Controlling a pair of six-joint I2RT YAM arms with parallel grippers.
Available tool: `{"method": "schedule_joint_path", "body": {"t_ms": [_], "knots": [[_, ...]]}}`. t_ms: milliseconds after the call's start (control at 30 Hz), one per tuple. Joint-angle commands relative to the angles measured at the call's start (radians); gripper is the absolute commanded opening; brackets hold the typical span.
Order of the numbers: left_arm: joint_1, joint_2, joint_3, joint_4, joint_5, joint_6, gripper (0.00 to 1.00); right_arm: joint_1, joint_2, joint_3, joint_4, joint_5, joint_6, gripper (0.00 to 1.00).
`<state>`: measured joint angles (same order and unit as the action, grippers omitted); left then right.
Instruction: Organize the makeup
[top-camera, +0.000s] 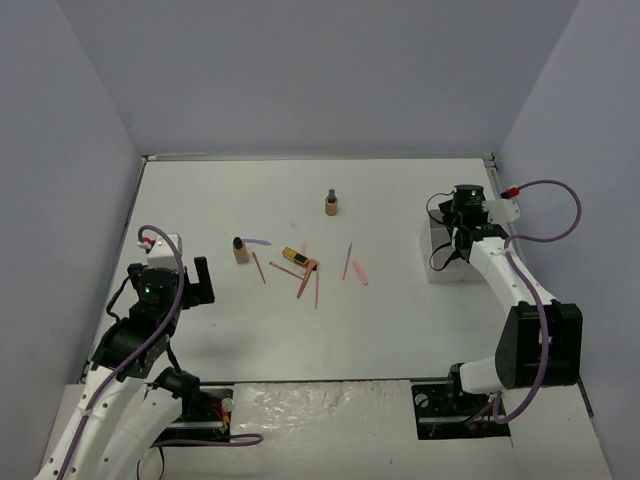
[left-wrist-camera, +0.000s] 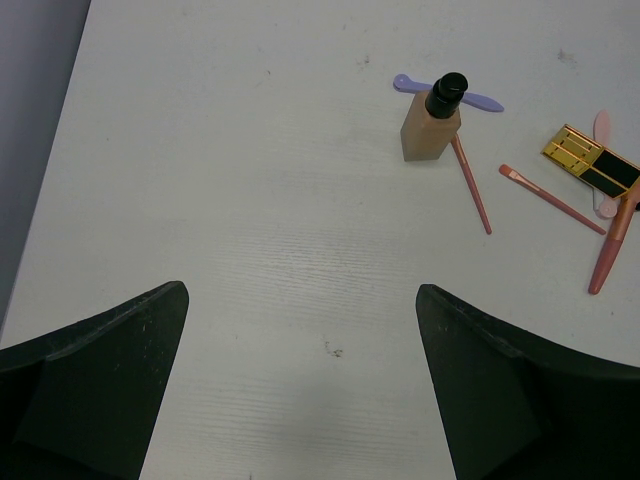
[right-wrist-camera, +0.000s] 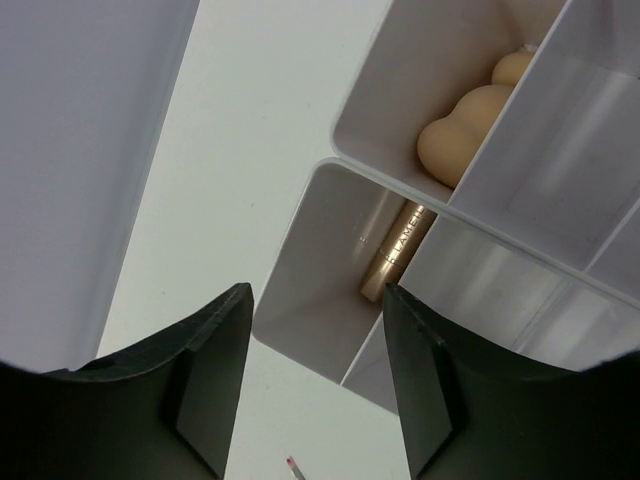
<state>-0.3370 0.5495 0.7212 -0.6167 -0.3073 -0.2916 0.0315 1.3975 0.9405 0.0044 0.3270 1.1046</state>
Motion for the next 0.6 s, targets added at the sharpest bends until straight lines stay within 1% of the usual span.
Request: {"method": "schedule_joint_path", "body": {"t_ms": [0, 33, 133, 267, 300, 333, 367, 433, 467, 533, 567], "knots": [[0.01, 0.006, 0.029, 0.058, -0.007, -0.009, 0.97, -0.003, -0.016, 0.051, 0.065, -0.031, -0.055, 0.53], [0.01, 0.006, 0.029, 0.058, -0.006, -0.009, 0.97, 0.002, -0.02, 0.061, 0.081, -0.049, -0.09, 0.54], [0.01, 0.006, 0.029, 0.057, -0.006, -0.009, 0.97, 0.05, -0.021, 0.115, 0.115, -0.159, -0.326, 0.58], [0.012, 0.007, 0.029, 0.057, -0.009, -0.008, 0.97, 0.176, -0.012, 0.179, 0.139, -0.277, -0.645, 0.62], [0.01, 0.006, 0.029, 0.058, -0.009, -0.009, 0.97, 0.231, 0.0, 0.195, 0.146, -0.344, -0.743, 0.63], [0.012, 0.006, 0.029, 0.057, -0.009, -0.009, 0.97, 0.255, 0.012, 0.208, 0.144, -0.386, -0.786, 0.65], [0.012, 0.007, 0.029, 0.057, -0.009, -0.009, 0.97, 0.257, 0.026, 0.208, 0.144, -0.388, -0.789, 0.65], [0.012, 0.006, 0.03, 0.057, -0.011, -0.008, 0.97, 0.371, 0.074, 0.263, 0.11, -0.486, -0.964, 0.67], [0.012, 0.005, 0.03, 0.057, -0.011, -0.007, 0.97, 0.422, 0.103, 0.286, 0.092, -0.509, -1.03, 0.68], [0.012, 0.004, 0.03, 0.057, -0.013, -0.007, 0.97, 0.519, 0.168, 0.331, 0.06, -0.535, -1.142, 0.69], [0.012, 0.003, 0.03, 0.055, -0.013, -0.007, 0.97, 0.545, 0.193, 0.345, 0.06, -0.533, -1.163, 0.69]]}}
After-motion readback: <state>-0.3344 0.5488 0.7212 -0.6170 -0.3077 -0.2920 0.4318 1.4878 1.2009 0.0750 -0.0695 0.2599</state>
